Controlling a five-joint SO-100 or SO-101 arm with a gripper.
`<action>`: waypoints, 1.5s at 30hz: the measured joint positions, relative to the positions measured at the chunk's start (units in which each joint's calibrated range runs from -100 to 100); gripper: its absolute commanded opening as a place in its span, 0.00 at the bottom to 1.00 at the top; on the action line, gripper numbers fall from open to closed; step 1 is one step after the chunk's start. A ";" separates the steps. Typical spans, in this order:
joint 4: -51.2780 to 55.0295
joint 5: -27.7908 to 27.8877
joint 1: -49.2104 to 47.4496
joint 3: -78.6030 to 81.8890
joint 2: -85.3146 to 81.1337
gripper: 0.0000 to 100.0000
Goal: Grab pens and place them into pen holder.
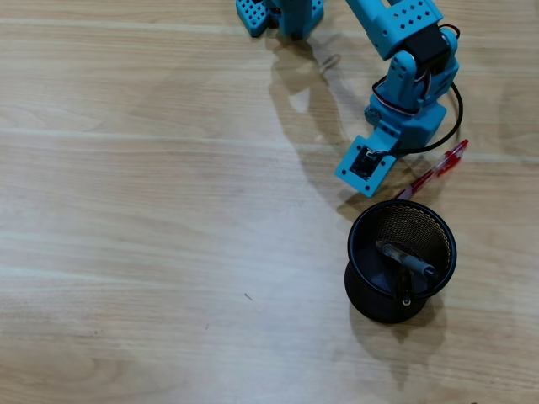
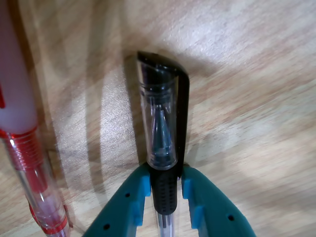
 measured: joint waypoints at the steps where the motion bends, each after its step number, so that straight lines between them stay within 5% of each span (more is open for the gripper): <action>1: 0.00 0.00 0.00 0.00 0.00 0.02; 9: 0.26 1.66 1.33 0.53 -2.29 0.02; 18: 15.28 4.06 5.91 0.71 -13.25 0.02; 31: 23.91 10.04 12.58 0.71 -32.03 0.02; 37: 23.65 15.45 17.34 0.71 -38.32 0.02; 45: 1.04 25.18 21.34 0.80 -39.59 0.02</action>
